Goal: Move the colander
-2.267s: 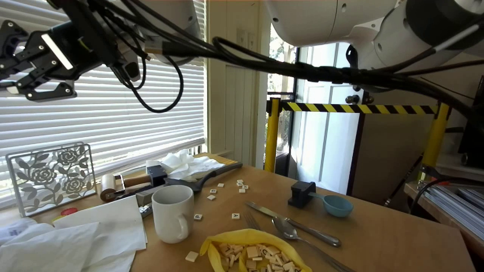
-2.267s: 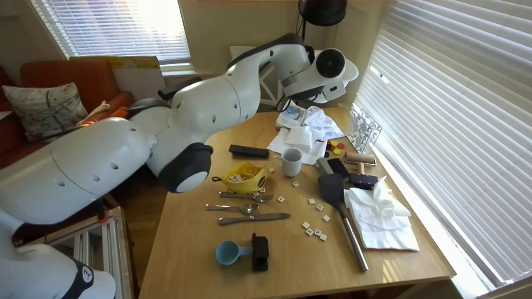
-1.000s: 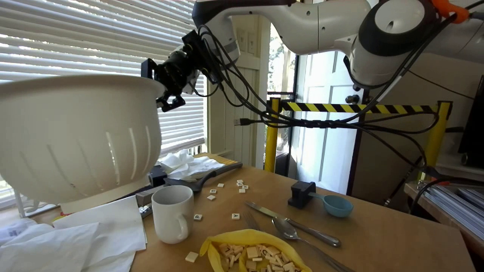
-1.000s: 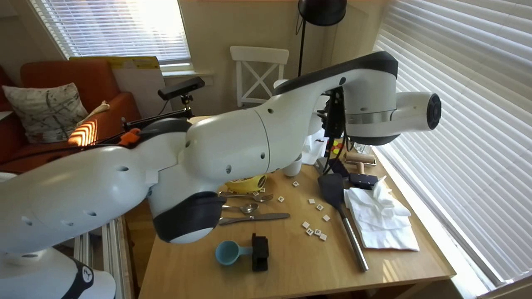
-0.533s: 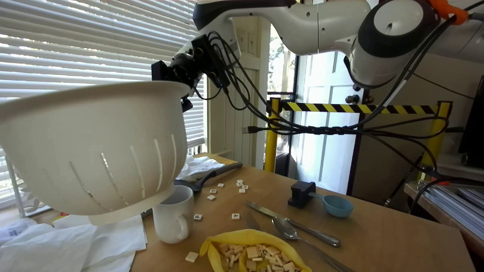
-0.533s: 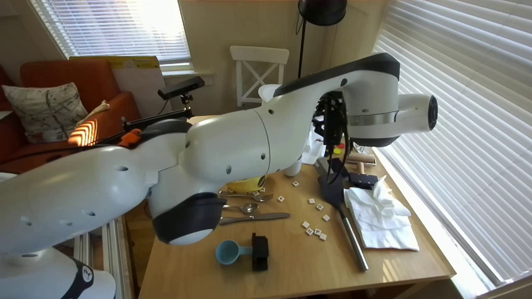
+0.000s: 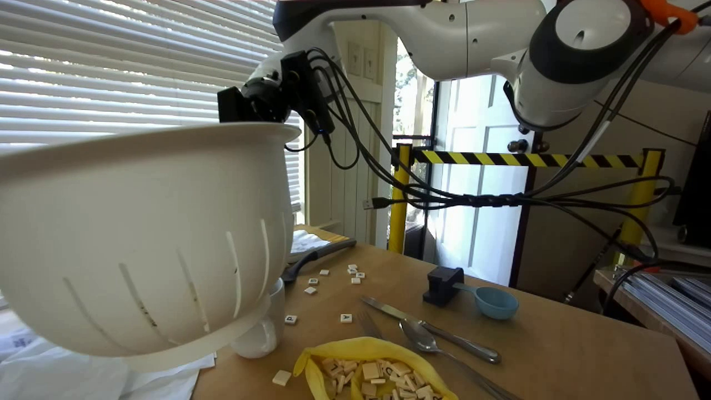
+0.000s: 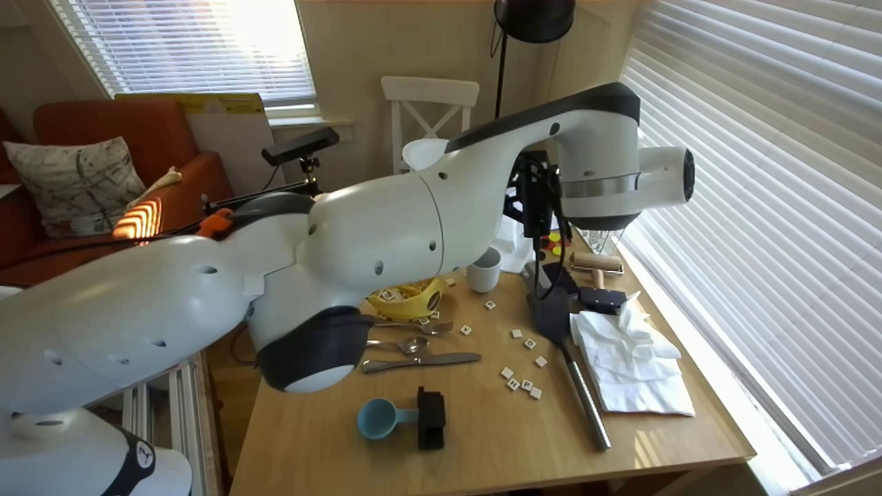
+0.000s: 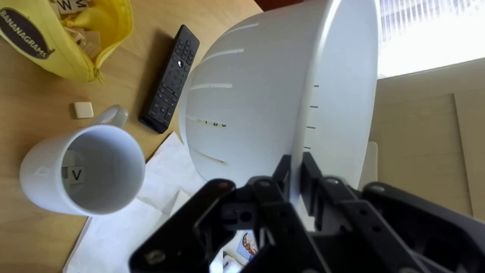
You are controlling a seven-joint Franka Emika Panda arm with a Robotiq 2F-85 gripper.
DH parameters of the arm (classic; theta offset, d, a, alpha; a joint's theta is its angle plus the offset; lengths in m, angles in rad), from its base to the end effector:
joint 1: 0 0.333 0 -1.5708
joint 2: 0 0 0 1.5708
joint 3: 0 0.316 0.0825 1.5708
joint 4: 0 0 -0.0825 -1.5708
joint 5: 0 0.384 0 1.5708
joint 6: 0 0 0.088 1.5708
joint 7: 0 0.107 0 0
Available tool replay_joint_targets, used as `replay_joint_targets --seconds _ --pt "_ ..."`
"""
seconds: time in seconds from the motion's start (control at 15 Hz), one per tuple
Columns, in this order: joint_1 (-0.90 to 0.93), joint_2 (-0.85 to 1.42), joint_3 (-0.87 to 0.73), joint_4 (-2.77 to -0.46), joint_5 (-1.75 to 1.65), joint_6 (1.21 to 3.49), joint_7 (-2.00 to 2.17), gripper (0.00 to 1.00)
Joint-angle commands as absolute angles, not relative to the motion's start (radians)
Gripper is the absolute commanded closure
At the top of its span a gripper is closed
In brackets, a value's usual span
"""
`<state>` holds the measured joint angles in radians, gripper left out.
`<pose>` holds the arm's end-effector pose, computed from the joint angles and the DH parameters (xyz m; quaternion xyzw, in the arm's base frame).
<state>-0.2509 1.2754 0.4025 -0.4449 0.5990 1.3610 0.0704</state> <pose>0.7723 -0.0138 0.3089 -0.8685 0.0434 0.1407 0.4734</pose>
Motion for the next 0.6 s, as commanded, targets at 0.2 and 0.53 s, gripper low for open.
replay_joint_targets --seconds 0.2,0.53 --pt "-0.188 1.287 0.408 -0.448 0.637 1.477 0.062 0.98" --pt "-0.154 1.313 0.394 -0.445 0.615 1.625 0.048 0.98"
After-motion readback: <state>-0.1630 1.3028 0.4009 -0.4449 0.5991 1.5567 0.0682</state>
